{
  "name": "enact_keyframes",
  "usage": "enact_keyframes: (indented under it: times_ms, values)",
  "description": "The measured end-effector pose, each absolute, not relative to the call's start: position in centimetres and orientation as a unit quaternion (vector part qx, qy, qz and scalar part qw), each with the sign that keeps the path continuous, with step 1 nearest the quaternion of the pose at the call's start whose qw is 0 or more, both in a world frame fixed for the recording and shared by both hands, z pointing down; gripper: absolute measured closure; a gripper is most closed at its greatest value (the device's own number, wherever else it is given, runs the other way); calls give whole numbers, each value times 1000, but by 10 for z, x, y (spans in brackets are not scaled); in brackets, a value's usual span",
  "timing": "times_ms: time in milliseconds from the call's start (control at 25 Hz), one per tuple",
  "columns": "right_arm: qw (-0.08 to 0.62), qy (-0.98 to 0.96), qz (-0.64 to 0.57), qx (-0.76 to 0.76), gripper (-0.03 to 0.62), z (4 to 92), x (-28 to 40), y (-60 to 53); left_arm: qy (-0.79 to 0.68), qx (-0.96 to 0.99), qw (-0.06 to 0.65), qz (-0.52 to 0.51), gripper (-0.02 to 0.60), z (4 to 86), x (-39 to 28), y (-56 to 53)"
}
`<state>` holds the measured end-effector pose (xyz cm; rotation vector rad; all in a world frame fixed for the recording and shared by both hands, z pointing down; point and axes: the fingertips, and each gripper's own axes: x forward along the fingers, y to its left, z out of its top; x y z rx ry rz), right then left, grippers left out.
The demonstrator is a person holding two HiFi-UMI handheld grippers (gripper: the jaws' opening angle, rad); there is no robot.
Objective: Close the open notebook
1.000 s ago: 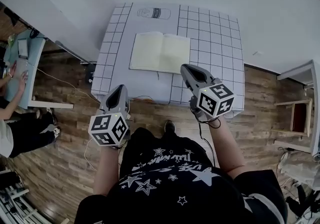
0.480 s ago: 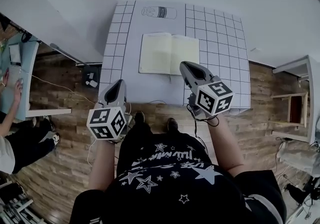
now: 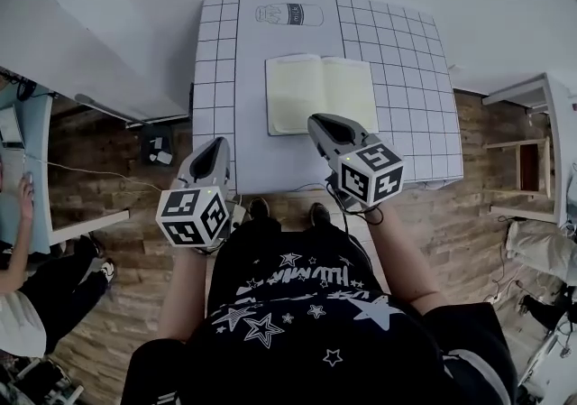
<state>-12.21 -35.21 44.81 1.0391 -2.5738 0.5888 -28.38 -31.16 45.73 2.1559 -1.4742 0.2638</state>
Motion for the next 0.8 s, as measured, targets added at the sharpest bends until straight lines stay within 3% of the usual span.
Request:
enact_keyframes:
  times_ms: [280,440,800]
  values:
    - [194,-880,224,371,570,487,-158,-344,-497,818,268,113,572,474,-297,-328]
    - [238,-873,239,353,492,513,-177,-338,-479,826,272,117,572,481,-300,-336]
    - [323,-850,221,354,467,556,-192,-342,-468,826,290,122,572,498,-310,-340]
